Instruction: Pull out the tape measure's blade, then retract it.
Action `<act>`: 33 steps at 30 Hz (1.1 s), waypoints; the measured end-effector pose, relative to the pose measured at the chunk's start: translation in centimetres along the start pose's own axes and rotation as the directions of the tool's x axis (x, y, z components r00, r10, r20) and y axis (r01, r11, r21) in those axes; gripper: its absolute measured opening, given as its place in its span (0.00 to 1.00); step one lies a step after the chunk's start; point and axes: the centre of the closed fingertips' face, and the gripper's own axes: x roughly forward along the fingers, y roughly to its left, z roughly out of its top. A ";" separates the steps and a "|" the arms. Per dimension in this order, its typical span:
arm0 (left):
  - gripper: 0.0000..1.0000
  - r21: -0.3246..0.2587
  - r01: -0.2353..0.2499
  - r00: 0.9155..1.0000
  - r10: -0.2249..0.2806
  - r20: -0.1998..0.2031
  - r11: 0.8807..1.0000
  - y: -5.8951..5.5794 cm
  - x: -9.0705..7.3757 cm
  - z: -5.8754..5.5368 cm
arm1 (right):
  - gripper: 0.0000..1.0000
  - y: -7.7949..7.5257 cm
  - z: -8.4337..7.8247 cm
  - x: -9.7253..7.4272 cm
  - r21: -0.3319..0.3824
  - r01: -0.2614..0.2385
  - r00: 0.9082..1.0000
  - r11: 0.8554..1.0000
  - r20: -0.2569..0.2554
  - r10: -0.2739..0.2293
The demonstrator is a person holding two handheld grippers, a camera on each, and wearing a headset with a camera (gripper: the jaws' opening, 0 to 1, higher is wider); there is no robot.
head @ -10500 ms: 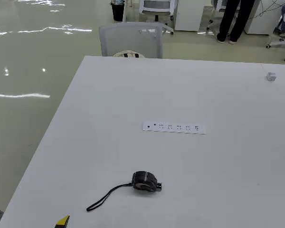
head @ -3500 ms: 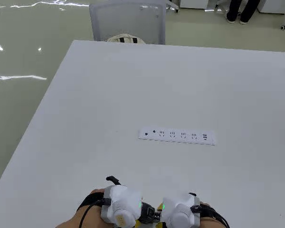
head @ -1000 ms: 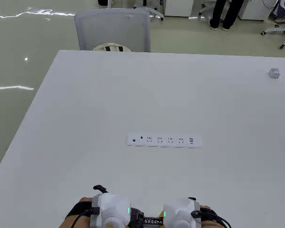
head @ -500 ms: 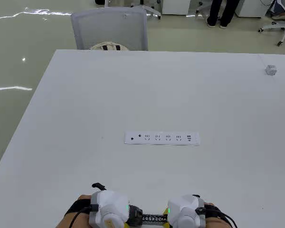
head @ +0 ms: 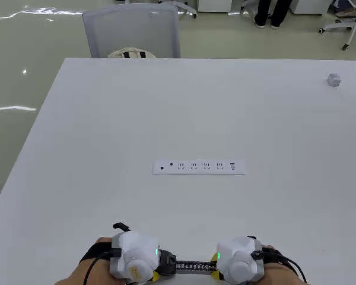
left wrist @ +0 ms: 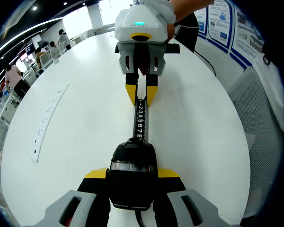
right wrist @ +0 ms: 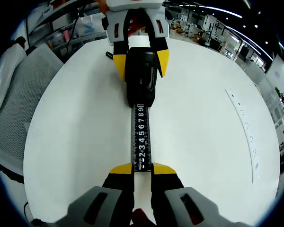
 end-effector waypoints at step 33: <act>0.32 0.005 0.007 1.000 -0.007 -0.010 1.000 -0.1 0.0 0.0 | 0.11 0.0 -4.8 -2.6 0.018 0.013 0.999 1.000 -0.045 -0.013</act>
